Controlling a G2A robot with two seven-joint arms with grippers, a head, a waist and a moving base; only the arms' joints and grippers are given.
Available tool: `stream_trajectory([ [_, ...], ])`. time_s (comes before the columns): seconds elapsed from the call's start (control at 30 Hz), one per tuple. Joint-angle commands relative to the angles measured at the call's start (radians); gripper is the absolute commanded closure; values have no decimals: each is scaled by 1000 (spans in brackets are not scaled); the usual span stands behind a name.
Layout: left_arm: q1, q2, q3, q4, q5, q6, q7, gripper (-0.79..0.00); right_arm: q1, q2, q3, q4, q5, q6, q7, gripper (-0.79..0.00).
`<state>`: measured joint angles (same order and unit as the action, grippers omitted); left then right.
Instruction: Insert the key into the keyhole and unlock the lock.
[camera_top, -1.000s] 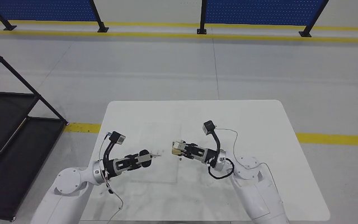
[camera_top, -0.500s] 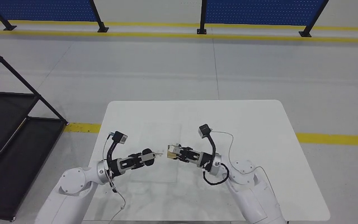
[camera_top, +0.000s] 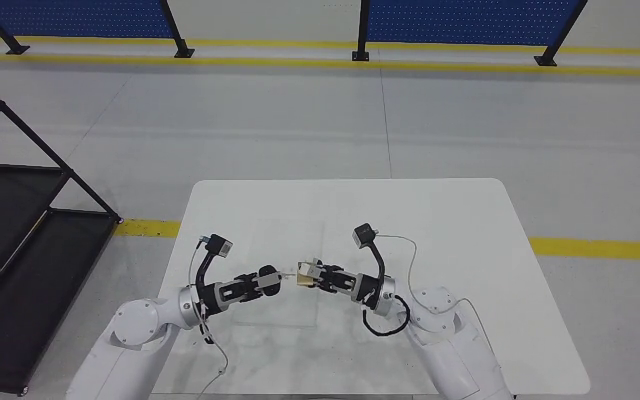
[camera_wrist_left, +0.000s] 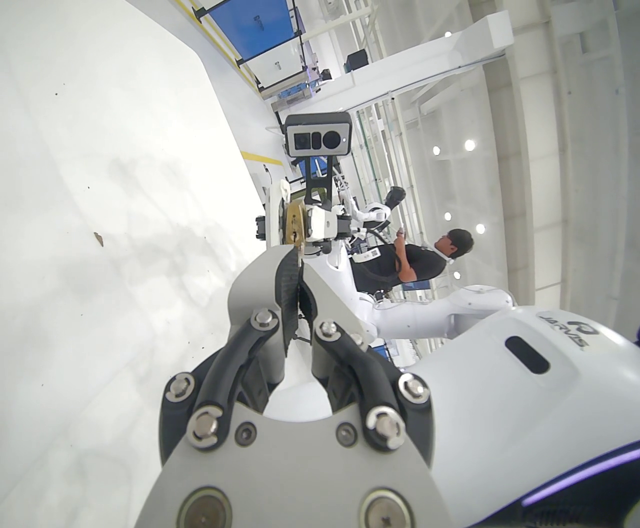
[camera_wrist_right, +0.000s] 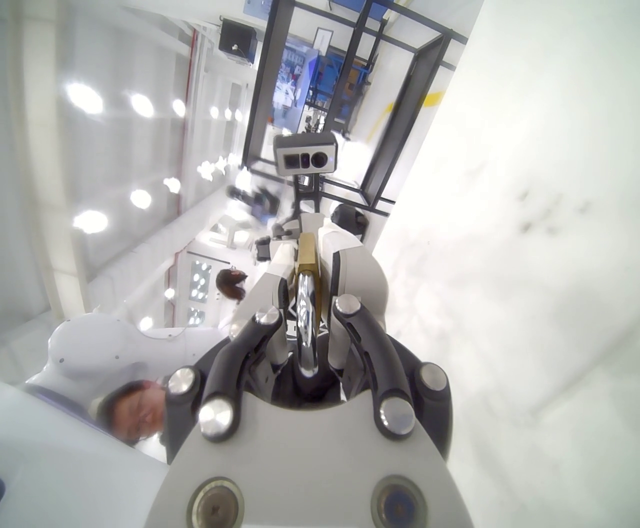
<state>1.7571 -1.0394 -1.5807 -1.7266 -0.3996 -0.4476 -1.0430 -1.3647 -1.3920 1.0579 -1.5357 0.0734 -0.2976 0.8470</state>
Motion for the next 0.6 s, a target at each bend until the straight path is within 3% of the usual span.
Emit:
stream_trajectory([
  [0.0,0,0,2,0,1,3,6,0,0,2,-1,-1,1,0,-1,0],
  [0.57,-4,6,15,-1,4,11,22,0,12,17,-21,-5,9,2,-9,0],
])
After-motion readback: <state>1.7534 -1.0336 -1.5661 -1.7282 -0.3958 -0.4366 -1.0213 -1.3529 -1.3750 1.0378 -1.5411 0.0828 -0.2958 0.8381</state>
